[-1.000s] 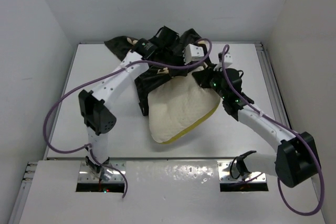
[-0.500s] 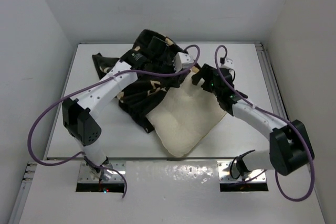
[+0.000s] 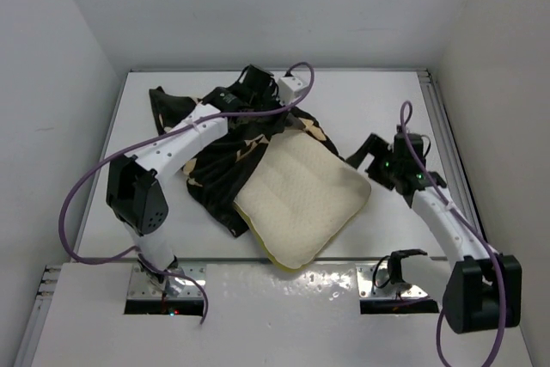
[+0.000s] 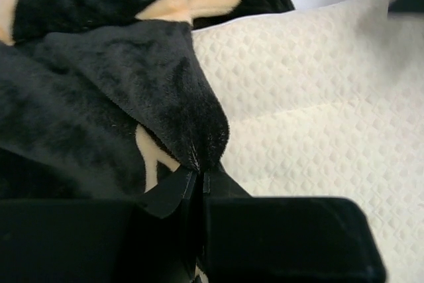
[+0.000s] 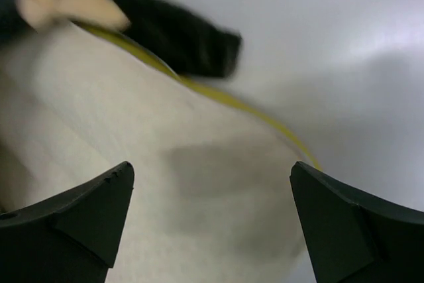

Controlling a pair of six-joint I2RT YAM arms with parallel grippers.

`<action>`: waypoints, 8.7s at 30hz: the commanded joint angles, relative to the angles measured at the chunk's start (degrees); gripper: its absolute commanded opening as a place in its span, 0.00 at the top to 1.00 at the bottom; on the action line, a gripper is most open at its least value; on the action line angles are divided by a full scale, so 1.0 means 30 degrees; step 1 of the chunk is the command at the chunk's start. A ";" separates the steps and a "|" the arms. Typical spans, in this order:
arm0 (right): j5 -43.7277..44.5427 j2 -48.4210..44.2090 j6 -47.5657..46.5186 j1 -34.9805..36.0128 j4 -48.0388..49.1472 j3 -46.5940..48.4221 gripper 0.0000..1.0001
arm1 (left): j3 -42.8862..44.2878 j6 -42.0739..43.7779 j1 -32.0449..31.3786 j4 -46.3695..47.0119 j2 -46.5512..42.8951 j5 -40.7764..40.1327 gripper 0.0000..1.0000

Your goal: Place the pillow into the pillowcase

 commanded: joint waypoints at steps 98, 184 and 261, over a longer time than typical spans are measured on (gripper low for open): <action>0.1920 0.0462 -0.0731 0.8787 1.3462 -0.4796 0.01 | -0.0482 0.4714 -0.1718 -0.1677 -0.1921 0.2295 0.01; 1.3030 1.5133 0.5332 1.5523 1.2345 1.2226 1.00 | -0.7333 1.6986 0.3678 -1.1171 -1.0212 1.3632 1.00; -0.0390 0.4813 -0.3089 1.0193 1.0198 -0.0810 0.01 | -0.3467 0.8055 0.4753 -0.2911 -0.4429 0.3704 0.00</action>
